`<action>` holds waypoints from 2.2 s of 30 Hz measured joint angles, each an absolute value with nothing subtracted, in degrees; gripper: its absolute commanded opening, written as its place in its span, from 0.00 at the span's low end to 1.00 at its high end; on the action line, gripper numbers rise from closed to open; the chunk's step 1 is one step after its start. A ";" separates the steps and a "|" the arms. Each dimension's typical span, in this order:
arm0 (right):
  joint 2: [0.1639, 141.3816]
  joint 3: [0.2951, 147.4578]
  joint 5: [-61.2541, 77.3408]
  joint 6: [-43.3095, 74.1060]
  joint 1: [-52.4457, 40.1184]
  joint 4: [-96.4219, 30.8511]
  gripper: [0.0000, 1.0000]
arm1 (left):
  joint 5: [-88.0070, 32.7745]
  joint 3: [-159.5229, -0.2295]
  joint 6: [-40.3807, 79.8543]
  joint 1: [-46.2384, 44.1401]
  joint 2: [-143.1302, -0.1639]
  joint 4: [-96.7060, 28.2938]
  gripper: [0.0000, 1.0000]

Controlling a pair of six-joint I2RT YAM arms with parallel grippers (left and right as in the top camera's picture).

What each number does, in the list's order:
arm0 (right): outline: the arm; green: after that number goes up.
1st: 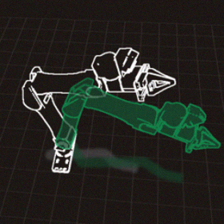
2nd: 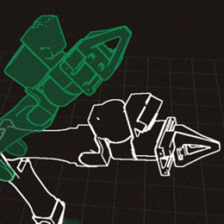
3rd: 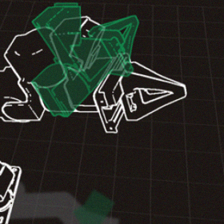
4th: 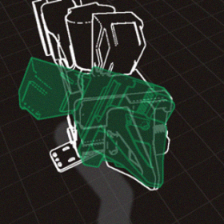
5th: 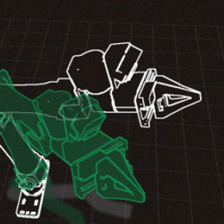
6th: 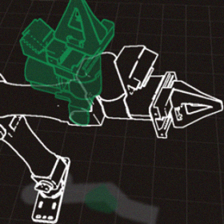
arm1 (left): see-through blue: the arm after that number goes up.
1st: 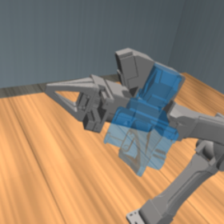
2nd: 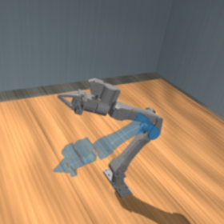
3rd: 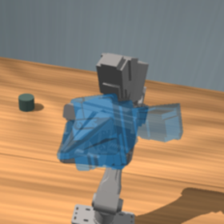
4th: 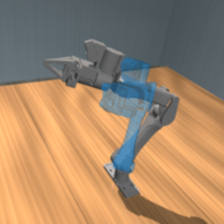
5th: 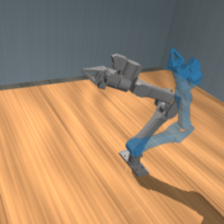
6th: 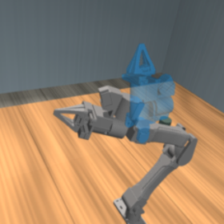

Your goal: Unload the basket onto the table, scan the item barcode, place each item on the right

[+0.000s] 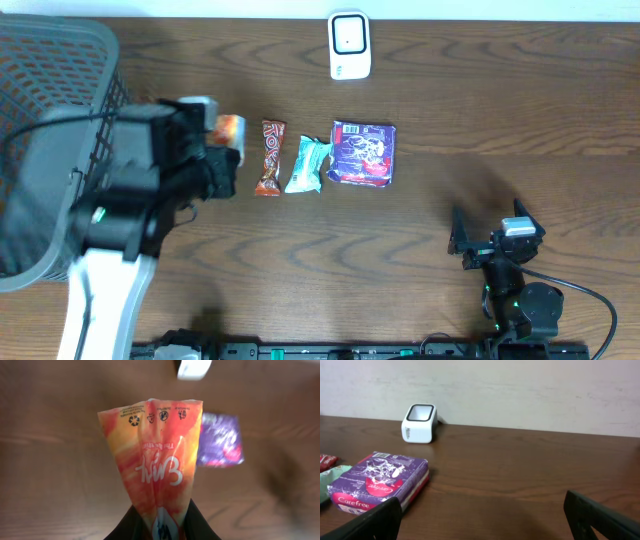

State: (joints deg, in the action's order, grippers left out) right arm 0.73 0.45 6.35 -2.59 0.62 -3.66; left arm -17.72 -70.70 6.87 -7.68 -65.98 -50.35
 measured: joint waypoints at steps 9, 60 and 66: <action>0.73 0.45 6.35 -2.61 0.62 -3.66 0.99 | -17.69 -70.57 5.43 -9.10 -86.28 -50.11 0.39; 0.73 0.45 6.35 -2.61 0.62 -3.66 0.99 | -39.64 -81.52 8.51 19.35 -58.74 -66.15 0.98; 0.73 0.45 6.35 -2.61 0.62 -3.66 0.99 | -39.79 -78.26 5.89 11.42 -58.76 -70.19 0.98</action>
